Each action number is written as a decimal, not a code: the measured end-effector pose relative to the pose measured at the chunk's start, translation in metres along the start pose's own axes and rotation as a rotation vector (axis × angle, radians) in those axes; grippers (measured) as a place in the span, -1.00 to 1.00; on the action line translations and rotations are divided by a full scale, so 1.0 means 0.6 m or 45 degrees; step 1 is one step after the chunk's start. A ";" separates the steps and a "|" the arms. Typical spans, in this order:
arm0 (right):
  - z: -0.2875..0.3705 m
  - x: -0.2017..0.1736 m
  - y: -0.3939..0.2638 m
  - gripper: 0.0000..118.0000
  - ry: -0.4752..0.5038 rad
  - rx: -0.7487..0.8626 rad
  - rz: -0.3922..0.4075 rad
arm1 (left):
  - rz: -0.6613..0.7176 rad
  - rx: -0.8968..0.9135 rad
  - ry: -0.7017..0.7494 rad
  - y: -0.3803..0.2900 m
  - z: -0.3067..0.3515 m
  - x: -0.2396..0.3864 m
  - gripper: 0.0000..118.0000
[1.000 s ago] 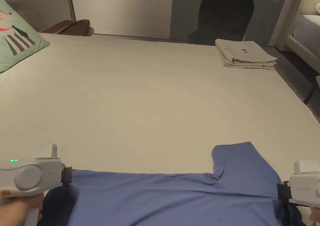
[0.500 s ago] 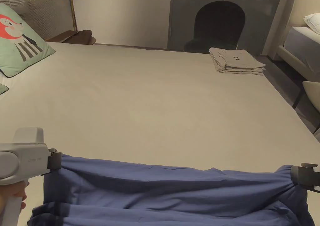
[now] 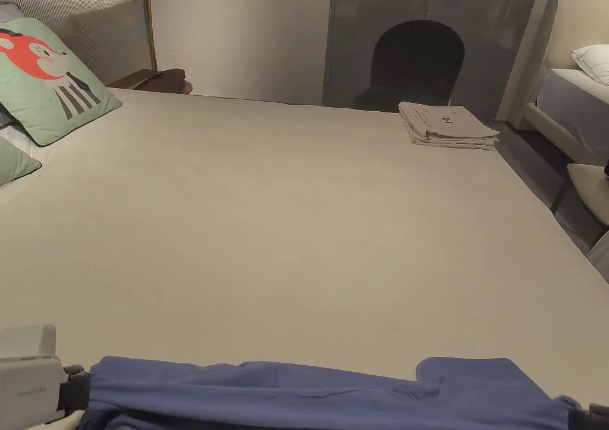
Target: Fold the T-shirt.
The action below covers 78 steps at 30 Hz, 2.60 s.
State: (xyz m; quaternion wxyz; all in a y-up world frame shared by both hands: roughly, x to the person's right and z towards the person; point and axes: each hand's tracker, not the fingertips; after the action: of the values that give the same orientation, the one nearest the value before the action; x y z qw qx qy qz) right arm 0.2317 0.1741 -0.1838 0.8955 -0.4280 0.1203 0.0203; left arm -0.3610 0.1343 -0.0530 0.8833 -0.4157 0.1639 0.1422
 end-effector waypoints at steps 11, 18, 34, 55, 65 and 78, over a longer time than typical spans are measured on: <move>-0.051 0.004 -0.082 -0.89 -0.074 -0.110 -0.009 | 0.049 -0.044 0.006 -0.043 -0.027 -0.014 -0.95; -0.027 -0.008 -0.072 0.71 -0.151 0.078 0.029 | 0.000 0.200 -0.049 -0.031 0.035 0.014 0.80; 0.061 -0.197 0.061 -0.99 -0.156 0.991 -0.010 | -0.162 0.886 -0.112 0.057 0.159 0.160 -0.83; 0.013 -0.264 0.050 -1.00 -0.098 0.894 0.087 | 0.421 0.006 -0.691 0.035 -0.053 -0.161 0.86; 0.002 -0.298 0.050 -1.00 -0.101 0.852 0.142 | 0.719 -0.153 -0.991 -0.004 -0.150 -0.177 0.85; 0.003 -0.344 0.055 -1.00 -0.076 0.849 0.168 | 0.682 -0.196 -0.835 0.002 -0.147 -0.188 -0.89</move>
State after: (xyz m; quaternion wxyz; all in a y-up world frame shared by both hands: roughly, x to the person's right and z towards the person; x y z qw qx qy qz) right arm 0.0274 0.2101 -0.1599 0.9860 -0.1023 0.1215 0.0504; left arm -0.4787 0.0531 -0.0608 0.7869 -0.3560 -0.0347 0.5028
